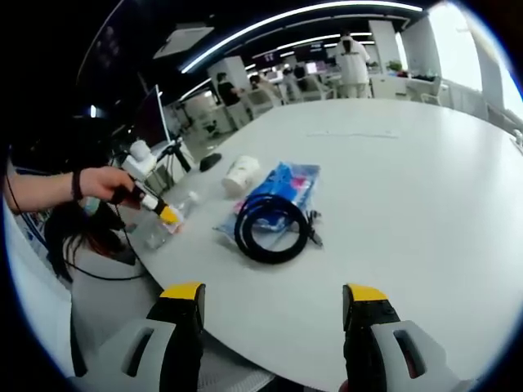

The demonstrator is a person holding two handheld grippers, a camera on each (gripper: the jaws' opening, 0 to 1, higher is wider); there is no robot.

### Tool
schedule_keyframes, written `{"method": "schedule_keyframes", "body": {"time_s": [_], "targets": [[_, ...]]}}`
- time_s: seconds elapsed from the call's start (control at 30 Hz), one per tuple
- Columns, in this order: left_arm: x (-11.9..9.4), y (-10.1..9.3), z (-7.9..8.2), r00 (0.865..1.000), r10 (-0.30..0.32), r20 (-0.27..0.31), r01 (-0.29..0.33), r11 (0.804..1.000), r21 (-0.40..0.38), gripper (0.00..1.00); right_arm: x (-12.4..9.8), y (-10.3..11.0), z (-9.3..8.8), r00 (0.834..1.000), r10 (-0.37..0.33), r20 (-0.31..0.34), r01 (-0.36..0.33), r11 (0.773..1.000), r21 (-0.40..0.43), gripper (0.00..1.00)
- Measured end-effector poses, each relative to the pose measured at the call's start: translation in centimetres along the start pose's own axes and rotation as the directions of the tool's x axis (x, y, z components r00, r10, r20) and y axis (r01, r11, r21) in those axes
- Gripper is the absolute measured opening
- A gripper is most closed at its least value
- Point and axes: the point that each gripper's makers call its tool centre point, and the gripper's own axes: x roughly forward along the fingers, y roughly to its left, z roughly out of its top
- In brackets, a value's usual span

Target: Arrange the tabletop items into an orderly group along one side of the table until the central work area is clear of visible clutter.

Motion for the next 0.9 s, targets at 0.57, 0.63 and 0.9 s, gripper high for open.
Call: {"method": "schedule_keyframes", "body": {"time_s": [0.57,0.63,0.9], "targets": [[-0.1,-0.6,0.8,0.998,-0.029,0.057,0.03,0.999,-0.028,0.38,0.0,0.0,0.0,1.0,-0.003,0.004,0.003,1.0,0.008,0.69],[-0.4,-0.6,1.0,0.997,-0.032,0.071,0.034,0.999,-0.033,0.38,0.1,0.1,0.0,1.0,0.0,0.004,0.0,1.0,0.009,0.69],[-1.1,-0.6,1.4,0.994,-0.034,0.099,0.037,0.999,-0.031,0.37,0.5,0.7,0.3,1.0,0.012,0.006,-0.012,1.0,0.003,0.69]]}}
